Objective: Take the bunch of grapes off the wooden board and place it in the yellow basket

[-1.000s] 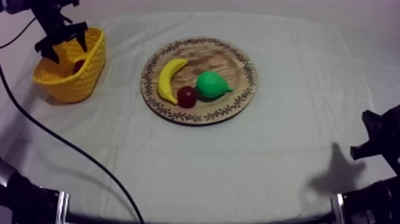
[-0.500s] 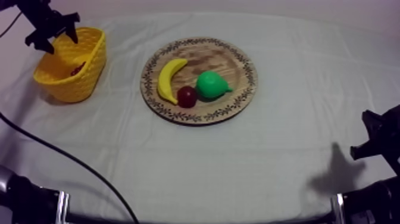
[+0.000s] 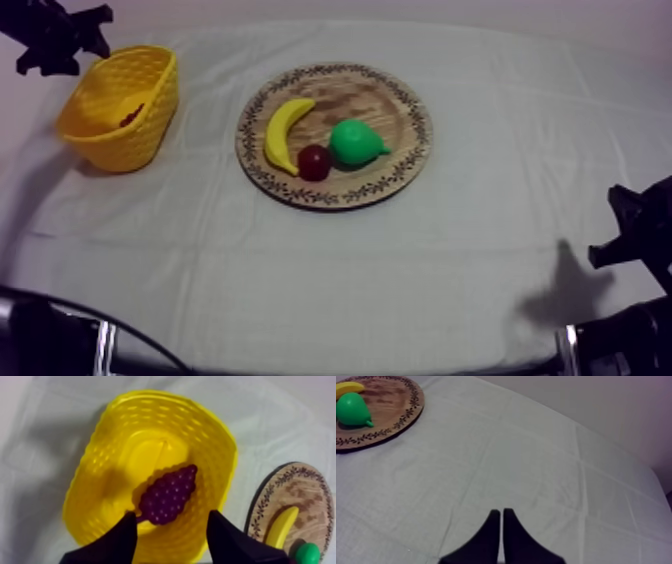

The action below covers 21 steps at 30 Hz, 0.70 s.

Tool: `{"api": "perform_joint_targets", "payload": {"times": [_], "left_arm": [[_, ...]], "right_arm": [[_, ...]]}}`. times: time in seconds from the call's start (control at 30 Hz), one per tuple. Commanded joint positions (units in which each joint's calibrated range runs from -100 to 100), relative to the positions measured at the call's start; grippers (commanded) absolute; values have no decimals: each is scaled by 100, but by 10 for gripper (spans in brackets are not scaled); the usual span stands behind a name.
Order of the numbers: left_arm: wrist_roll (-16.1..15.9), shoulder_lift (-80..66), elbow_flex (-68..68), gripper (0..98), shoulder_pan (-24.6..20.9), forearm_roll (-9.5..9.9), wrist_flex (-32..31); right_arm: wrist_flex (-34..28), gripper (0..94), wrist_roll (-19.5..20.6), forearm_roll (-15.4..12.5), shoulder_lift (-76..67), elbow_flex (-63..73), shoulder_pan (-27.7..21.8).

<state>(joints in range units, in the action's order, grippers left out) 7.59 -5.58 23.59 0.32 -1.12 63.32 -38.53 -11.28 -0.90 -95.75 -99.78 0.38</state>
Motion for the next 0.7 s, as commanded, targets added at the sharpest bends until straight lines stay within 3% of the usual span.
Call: {"api": "perform_joint_targets", "payload": {"times": [0.0, 0.33, 0.53, 0.67], "left_arm": [[6, -674, 506, 493, -5, -30, -212], [61, -2804, 2214, 228, -84, -71, -1052], [274, -3920, 2991, 66, 65, -89, -1410], [306, -4801, 3745, 17, 224, -87, -1820]], "right_arm": [[-2, 3, 2, -1, 0, 0, 0], [-2, 3, 2, -1, 0, 0, 0], [-2, 3, 2, -1, 0, 0, 0], [-2, 3, 3, -1, 0, 0, 0]]}}
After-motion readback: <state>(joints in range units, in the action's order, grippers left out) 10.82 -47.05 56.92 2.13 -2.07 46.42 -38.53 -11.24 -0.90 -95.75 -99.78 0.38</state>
